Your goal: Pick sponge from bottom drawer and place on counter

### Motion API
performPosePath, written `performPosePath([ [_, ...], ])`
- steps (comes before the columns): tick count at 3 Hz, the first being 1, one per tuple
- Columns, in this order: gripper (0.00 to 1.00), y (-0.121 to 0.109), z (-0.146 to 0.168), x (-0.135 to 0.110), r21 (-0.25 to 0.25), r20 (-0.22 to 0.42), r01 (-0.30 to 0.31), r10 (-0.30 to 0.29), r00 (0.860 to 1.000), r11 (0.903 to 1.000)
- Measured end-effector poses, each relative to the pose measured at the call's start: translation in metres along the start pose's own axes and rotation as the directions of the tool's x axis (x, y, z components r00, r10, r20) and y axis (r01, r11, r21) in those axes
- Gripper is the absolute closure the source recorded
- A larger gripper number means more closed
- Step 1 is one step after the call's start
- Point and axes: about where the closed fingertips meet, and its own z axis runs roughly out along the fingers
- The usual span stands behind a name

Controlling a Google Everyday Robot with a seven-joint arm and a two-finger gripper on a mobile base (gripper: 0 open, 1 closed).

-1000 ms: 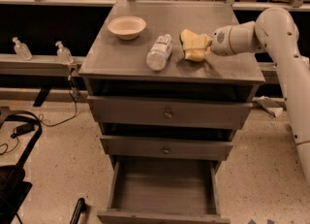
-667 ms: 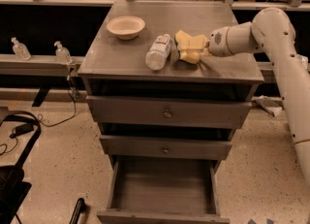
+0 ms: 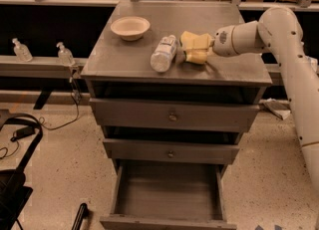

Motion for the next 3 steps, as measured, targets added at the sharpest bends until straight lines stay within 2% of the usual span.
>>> performPosePath([
  [1,0.07,-0.0008,-0.0008,0.0011,0.000,0.000,0.000,0.000,1.000,1.0000],
  [2,0.37,-0.0009,-0.0011,0.0014,0.000,0.000,0.000,0.000,1.000,1.0000],
  [3,0.45,-0.0009,-0.0011,0.0014,0.000,0.000,0.000,0.000,1.000,1.0000],
])
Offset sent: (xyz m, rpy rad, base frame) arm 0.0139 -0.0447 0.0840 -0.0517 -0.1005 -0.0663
